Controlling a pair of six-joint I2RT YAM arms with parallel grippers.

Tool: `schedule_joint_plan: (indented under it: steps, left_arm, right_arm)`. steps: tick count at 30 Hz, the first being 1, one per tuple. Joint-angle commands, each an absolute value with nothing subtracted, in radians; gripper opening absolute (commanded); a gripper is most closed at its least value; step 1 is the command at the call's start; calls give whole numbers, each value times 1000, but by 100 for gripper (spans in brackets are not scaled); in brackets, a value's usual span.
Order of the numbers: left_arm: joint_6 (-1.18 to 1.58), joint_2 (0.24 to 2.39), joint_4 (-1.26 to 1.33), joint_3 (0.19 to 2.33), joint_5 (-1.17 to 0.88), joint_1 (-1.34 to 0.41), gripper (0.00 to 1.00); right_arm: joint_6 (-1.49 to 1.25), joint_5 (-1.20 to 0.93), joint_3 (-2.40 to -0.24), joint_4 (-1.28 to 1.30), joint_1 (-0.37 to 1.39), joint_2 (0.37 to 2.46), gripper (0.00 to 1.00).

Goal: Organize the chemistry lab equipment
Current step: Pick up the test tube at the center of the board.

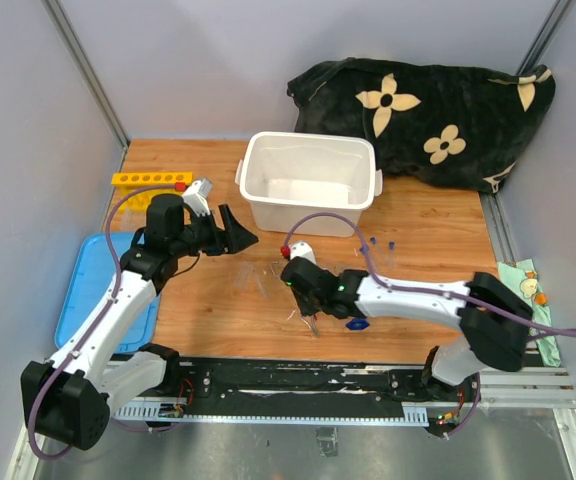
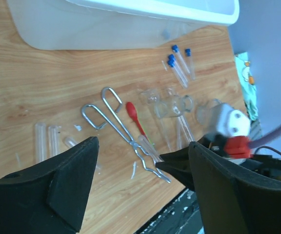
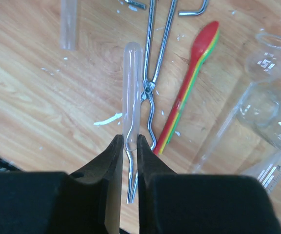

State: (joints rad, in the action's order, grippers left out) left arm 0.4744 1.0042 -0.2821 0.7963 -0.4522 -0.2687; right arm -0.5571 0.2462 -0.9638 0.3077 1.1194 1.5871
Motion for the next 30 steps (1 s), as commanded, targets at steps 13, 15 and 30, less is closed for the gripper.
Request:
schedule_joint_plan:
  steps: [13,15,30]
  left_arm:
    - [727,997,50,634,-739,-264,48]
    - [705,997,16,650,-726,-263,45]
    - [658,1038,-42,662,-741,-263,49]
  right_arm:
    - [-459,433,-886,86,1261,1333,1]
    - [-453,430,-905,74,1263,1348,1]
    - [-381,439,-1024,88,1267,1405,1]
